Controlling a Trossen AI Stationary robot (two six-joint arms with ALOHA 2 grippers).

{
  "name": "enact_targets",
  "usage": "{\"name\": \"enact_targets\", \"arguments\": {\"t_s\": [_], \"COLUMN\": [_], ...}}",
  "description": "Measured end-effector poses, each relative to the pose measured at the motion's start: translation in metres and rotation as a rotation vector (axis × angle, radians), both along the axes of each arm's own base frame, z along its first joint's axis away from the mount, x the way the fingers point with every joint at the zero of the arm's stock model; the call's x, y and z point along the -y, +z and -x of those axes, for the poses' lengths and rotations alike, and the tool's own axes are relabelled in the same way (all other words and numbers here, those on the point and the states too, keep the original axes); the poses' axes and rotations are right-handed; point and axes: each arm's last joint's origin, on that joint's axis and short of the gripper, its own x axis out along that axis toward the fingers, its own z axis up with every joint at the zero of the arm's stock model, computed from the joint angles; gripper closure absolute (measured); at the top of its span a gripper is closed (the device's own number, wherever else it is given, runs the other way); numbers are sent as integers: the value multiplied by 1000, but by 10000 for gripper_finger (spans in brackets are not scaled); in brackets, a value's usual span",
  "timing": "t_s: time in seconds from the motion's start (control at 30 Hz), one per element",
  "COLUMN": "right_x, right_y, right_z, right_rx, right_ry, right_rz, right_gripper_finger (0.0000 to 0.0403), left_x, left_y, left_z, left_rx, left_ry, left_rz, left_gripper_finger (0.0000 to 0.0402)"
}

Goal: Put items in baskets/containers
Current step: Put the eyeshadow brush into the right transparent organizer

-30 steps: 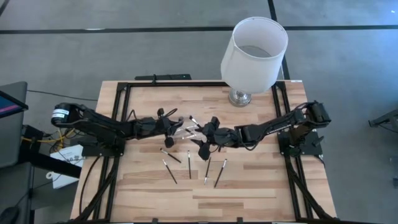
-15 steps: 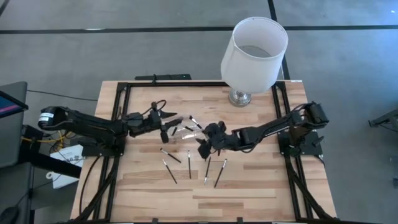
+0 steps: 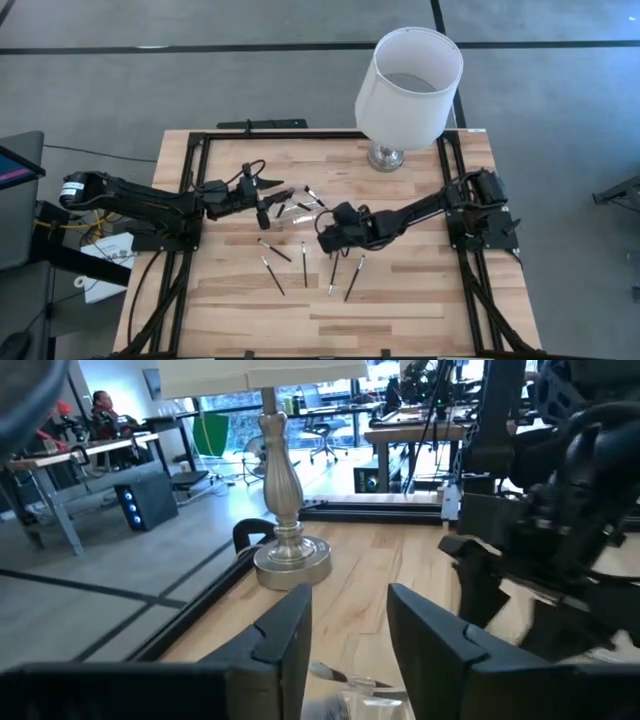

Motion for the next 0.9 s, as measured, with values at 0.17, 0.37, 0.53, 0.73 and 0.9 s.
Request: {"name": "enact_targets", "arguments": {"t_s": [0.17, 0.37, 0.53, 0.73, 0.9], "right_x": [2, 3, 3, 7, 10], "right_y": [-1, -2, -23, -40, -50], "right_z": [3, 5, 0, -11, -15], "right_rx": [-6, -11, -53, -139, -171], "right_ry": [-96, -120, -116, -109, -137], "right_rz": [-70, -78, -91, -74, -13], "right_gripper_finger": [189, 213, 216, 207, 228], "left_x": [0, 0, 0, 0, 0], "left_y": [0, -1, -1, -3, -4], "left_z": [0, 0, 0, 0, 0], "left_rx": [-4, -5, -6, -24, -33], "left_ry": [0, 0, 0, -1, -1], "left_rz": [0, 0, 0, 1, 1], "left_gripper_finger": [272, 272, 273, 275, 280]}}
